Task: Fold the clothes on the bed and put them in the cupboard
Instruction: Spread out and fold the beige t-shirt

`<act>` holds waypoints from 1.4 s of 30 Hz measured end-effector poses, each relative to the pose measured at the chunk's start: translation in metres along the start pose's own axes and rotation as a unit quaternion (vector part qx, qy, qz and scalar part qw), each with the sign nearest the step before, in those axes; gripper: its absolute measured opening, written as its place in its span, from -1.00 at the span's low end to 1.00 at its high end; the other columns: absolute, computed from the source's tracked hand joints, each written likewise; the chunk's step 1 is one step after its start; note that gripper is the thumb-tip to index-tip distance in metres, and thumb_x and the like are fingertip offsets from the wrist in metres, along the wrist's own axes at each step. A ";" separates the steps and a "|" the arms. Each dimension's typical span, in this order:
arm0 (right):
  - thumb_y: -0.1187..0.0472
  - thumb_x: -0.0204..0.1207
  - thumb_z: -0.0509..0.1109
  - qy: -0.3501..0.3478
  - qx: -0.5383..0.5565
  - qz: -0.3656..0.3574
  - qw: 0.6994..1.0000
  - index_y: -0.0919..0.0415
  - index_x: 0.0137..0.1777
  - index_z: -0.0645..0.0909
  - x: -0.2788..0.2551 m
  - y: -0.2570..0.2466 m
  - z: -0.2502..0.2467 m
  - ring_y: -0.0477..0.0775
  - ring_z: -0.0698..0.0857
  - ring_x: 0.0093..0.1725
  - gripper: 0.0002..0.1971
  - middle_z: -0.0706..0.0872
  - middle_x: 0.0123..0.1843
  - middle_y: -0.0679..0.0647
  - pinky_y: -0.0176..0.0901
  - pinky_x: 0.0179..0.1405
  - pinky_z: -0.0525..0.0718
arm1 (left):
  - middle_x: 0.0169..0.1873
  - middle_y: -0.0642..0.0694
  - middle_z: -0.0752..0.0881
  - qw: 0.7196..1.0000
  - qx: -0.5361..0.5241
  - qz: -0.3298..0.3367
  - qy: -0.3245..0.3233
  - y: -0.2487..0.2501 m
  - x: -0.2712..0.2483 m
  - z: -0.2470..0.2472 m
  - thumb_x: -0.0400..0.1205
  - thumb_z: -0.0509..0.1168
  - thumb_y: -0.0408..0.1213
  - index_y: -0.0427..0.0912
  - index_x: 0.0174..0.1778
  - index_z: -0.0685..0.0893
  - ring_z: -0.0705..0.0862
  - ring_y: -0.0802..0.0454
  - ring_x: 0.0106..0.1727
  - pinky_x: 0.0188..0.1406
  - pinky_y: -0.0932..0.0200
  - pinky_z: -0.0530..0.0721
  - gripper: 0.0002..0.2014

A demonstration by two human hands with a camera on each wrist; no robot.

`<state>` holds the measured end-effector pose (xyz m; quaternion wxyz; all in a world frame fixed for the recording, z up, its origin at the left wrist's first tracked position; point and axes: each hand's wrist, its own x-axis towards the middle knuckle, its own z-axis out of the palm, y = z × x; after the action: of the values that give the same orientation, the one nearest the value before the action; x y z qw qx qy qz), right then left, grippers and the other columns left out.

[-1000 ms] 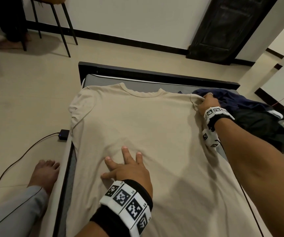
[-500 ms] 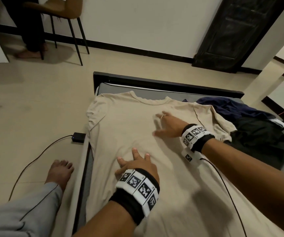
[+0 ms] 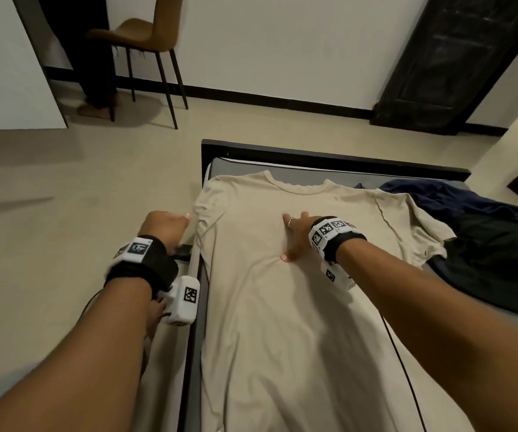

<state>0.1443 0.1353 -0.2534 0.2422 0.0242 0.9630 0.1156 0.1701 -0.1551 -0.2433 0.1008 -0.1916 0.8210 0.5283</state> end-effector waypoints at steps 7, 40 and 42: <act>-0.44 0.03 0.55 -0.005 0.022 0.031 0.999 -0.22 0.73 -0.20 0.005 -0.008 0.003 0.54 0.49 0.50 0.35 0.06 0.73 0.30 0.44 0.40 0.52 | -0.11 -0.28 0.82 0.999 -0.027 0.001 -0.035 -0.005 0.072 0.036 0.17 0.48 0.28 -0.26 -0.04 0.76 0.80 -0.20 -0.12 0.07 -0.15 0.77 -0.30; -0.30 -0.06 0.72 -0.031 0.016 0.045 0.998 -0.28 0.70 -0.39 0.009 -0.014 -0.010 0.54 0.23 0.68 0.54 -0.18 0.78 0.32 0.49 0.50 0.38 | -0.15 -0.11 0.74 0.941 -0.319 0.107 -0.021 0.015 0.076 -0.014 0.39 0.47 -0.40 -0.10 -0.18 0.72 0.67 -0.11 -0.10 -0.12 0.02 0.67 -0.84; -0.30 -0.04 0.73 -0.034 0.017 0.046 0.998 -0.25 0.70 -0.40 0.007 -0.013 -0.011 0.53 0.22 0.68 0.54 -0.18 0.78 0.33 0.47 0.51 0.36 | -0.21 -0.13 0.66 0.946 -0.308 0.100 -0.015 0.013 0.077 -0.014 0.31 0.41 -0.37 -0.14 -0.20 0.68 0.60 -0.11 -0.11 -0.18 0.02 0.61 -0.83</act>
<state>0.1332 0.1208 -0.2506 0.2683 0.0765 0.9540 0.1094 0.0952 -0.1796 -0.2551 -0.0041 -0.1223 0.6314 0.7657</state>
